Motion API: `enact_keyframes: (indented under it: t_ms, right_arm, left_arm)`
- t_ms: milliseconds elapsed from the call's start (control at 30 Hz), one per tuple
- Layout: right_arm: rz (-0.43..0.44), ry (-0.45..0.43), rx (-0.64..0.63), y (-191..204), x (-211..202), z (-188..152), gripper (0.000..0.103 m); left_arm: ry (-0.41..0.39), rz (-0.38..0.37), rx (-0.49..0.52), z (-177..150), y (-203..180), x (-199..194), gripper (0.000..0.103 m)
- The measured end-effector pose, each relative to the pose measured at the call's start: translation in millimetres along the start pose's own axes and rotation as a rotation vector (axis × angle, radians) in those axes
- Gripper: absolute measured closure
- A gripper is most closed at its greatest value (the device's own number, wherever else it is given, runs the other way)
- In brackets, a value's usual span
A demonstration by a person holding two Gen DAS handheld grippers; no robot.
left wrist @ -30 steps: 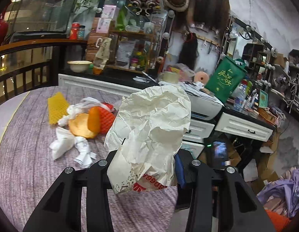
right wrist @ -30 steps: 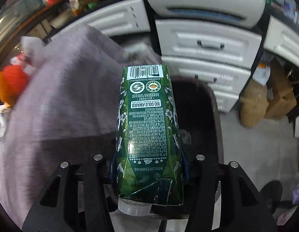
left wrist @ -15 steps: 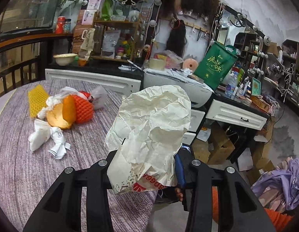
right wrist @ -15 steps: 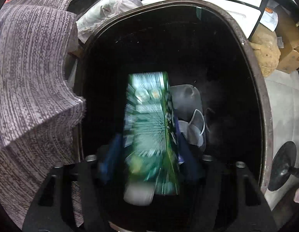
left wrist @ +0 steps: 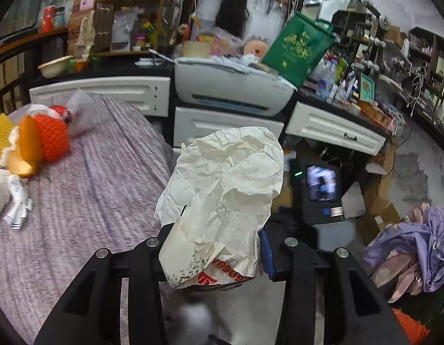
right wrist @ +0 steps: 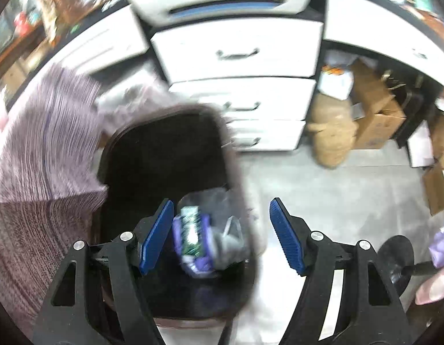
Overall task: Collect trash
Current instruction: 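Lower the white paper bag into the bin and open the left tool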
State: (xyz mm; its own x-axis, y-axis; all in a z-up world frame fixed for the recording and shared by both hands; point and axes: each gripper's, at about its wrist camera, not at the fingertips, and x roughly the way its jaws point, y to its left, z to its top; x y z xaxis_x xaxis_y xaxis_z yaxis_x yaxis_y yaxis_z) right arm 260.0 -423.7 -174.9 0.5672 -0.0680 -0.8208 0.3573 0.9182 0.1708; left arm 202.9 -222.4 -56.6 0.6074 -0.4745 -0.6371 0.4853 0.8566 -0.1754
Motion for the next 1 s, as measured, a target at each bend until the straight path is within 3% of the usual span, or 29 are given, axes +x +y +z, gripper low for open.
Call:
enact_keyframes:
  t_ms: [200,433,700,767,833,1000]
  right_arm:
    - [-0.025,-0.088,0.058,-36.6,-40.5,-6.7,0.034]
    - [0.008,-0.143,0.100,-62.5,-61.5,-9.8,0.034]
    - [0.042,-0.156,0.103,-64.5,-75.8,-15.5,0.034]
    - [0.041,-0.160,0.096,-62.5,-78.6,-17.7,0.034]
    - [0.030,-0.166,0.086,-60.5,-80.3,-19.0,0.033]
    - [0.043,-0.179,0.103,-61.7,-85.3,-18.5,0.026]
  left_arm:
    - [0.145,-0.003,0.001,-6.9,-11.3,54.2,0.061]
    - [0.221,0.068,0.048,-13.3,-20.8,97.1,0.061]
    - [0.319,0.155,0.011,-25.0,-6.3,136.0,0.058]
    - [0.334,0.160,0.012,-27.3,-6.9,141.1,0.049]
    - [0.356,0.154,0.017,-29.1,-9.8,145.3,0.026]
    - [0.376,0.111,0.050,-36.1,-21.0,143.6,0.007]
